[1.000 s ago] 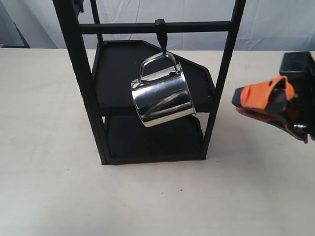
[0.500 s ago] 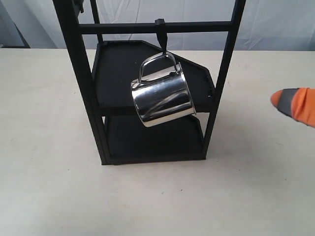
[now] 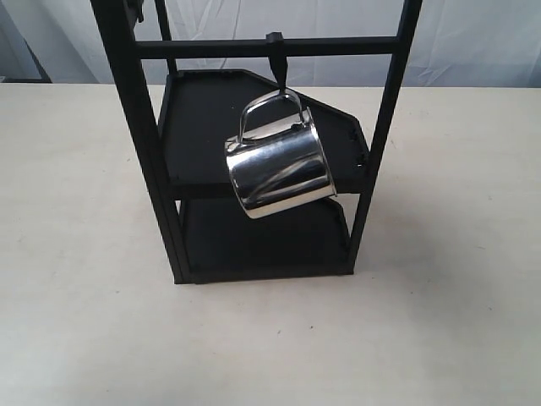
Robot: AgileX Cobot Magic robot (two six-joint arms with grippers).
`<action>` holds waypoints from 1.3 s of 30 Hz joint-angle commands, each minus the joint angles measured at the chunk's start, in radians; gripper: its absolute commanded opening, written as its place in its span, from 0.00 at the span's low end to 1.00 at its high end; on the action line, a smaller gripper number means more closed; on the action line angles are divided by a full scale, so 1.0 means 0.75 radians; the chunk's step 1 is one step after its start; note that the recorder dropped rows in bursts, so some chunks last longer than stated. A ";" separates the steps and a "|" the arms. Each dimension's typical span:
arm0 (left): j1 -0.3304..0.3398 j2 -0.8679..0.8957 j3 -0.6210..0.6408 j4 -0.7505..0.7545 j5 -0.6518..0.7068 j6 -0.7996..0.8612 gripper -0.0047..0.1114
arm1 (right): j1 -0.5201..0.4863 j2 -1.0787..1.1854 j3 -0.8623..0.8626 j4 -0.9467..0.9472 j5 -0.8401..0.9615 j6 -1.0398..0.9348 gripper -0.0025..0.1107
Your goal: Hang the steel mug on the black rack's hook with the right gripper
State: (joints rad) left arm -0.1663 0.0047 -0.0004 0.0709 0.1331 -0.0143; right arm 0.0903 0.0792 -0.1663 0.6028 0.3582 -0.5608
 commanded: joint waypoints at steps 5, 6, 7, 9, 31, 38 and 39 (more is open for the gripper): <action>-0.006 -0.006 0.001 0.001 -0.007 -0.003 0.05 | -0.097 -0.106 0.159 -0.019 0.008 -0.014 0.01; -0.006 -0.006 0.001 0.001 -0.007 -0.003 0.05 | -0.097 -0.106 0.159 -0.019 0.014 -0.014 0.01; -0.006 -0.006 0.001 0.001 -0.007 -0.003 0.05 | -0.097 -0.106 0.159 -0.001 0.016 -0.014 0.01; -0.006 -0.006 0.001 0.001 -0.007 -0.003 0.05 | -0.097 -0.106 0.159 0.021 0.016 -0.014 0.01; -0.006 -0.006 0.001 0.001 -0.007 -0.003 0.05 | -0.097 -0.106 0.159 0.020 0.014 -0.014 0.01; -0.006 -0.006 0.001 0.001 -0.007 -0.003 0.05 | -0.097 -0.106 0.159 0.020 0.014 -0.014 0.01; -0.006 -0.006 0.001 0.001 -0.007 -0.003 0.05 | -0.097 -0.106 0.159 0.020 0.014 -0.014 0.01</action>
State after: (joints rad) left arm -0.1663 0.0047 -0.0004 0.0709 0.1331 -0.0143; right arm 0.0232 0.0078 -0.0491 0.6157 0.3766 -0.5670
